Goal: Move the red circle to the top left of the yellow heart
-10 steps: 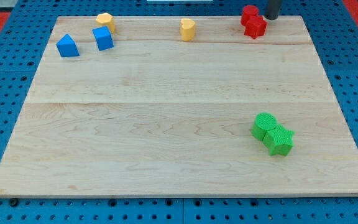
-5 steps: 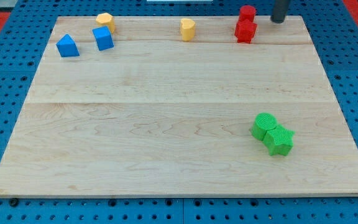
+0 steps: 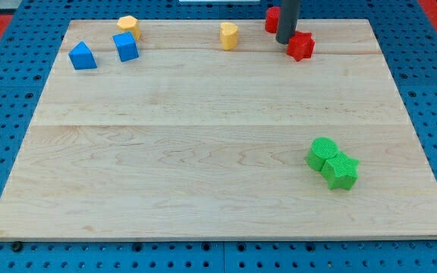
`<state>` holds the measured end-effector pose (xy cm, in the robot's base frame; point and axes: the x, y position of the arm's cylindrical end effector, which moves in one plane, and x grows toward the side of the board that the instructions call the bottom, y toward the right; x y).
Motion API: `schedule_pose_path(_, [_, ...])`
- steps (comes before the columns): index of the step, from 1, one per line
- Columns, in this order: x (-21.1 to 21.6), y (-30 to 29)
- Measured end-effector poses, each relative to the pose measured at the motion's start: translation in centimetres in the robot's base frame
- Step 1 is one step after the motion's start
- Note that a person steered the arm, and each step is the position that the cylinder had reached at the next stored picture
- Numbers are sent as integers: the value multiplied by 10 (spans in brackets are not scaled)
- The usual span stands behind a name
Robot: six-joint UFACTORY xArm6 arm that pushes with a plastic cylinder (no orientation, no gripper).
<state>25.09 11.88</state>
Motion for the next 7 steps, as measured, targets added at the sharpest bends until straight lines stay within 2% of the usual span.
schedule_pose_path(1, [-23,39])
schedule_pose_path(2, [-58,49])
schedule_pose_path(3, [-59,3])
schedule_pose_path(4, [-58,-95])
schedule_pose_path(5, [-59,-120])
schedule_pose_path(7, [-55,-110])
